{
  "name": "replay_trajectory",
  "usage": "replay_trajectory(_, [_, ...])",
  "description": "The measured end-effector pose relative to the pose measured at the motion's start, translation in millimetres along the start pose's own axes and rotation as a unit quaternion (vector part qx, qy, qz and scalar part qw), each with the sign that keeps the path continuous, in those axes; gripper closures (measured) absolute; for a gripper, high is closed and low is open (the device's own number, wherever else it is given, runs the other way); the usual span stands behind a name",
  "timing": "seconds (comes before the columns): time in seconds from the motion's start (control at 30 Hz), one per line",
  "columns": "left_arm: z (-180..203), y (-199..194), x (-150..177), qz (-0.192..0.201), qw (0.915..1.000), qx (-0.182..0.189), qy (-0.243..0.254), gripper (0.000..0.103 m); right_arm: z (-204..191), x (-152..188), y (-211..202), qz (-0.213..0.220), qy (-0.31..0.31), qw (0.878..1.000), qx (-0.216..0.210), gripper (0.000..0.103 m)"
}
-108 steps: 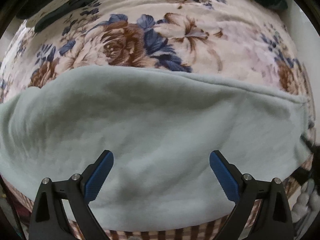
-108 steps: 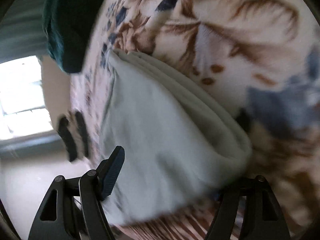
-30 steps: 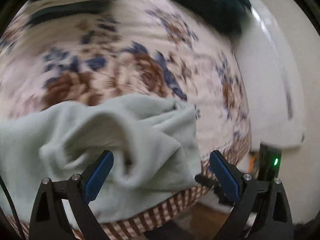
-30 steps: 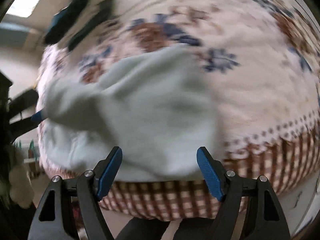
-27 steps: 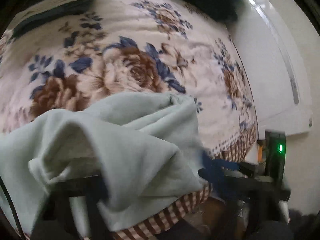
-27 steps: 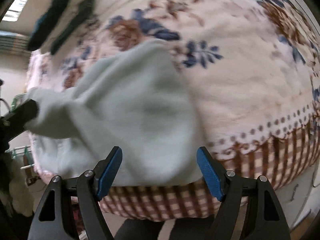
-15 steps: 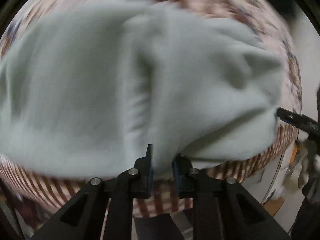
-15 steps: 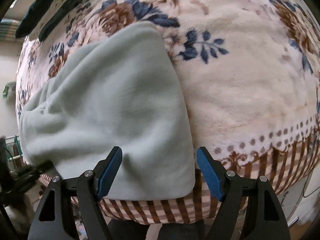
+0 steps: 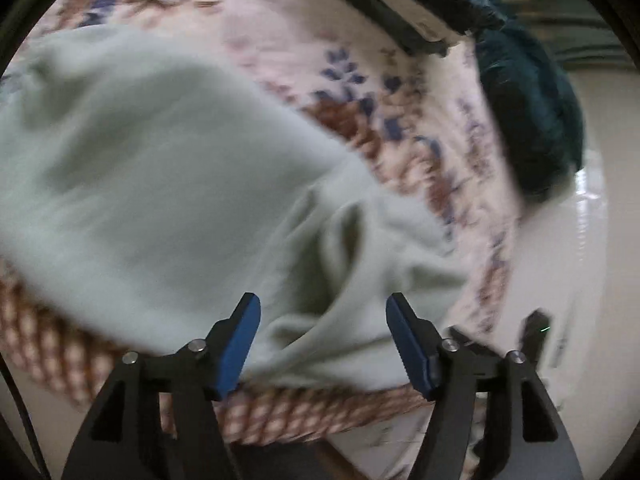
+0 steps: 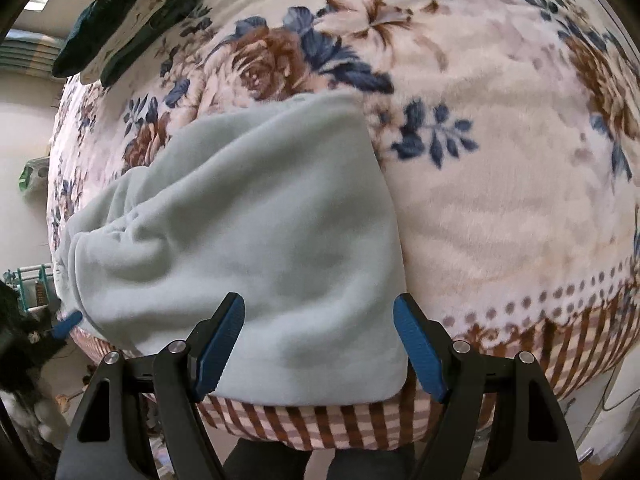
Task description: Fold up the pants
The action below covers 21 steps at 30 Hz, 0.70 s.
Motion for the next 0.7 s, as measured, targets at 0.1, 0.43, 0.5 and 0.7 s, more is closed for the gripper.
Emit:
replay_trajectory(0.1, [13.4, 38.5, -23.4, -0.017, 0.9995, 0.018, 0.02, 0.041, -2.6, -7.0, 3.9, -0.001, 0.003, 1.0, 0.001, 0.024])
replay_trajectory(0.43, [1.7, 39.1, -73.9, 0.001, 0.9747, -0.174, 0.14, 0.088, -8.4, -5.5, 31.6, -0.005, -0.009, 0.999, 0.031, 0.024])
replay_trajectory(0.5, [-14.7, 25.5, -69.7, -0.001, 0.9709, -0.202, 0.128, 0.088, -8.9, -3.1, 31.0, -0.005, -0.007, 1.0, 0.03, 0.024])
replay_trajectory(0.7, [-7.6, 14.0, -31.4, 0.02, 0.9987, 0.035, 0.031, 0.042, -26.7, -0.1, 8.4, -0.007, 0.003, 0.998, -0.064, 0.024])
Point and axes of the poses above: each gripper's, at about its wrist camera, not at the fingertips, and y roughly the way its jaws point, z to its right, x to its underside, the point moved 5 cm from there along y, roughly the way its jaws point, and after that the axes turned 13 degrees about y, right-handed, at the moved point
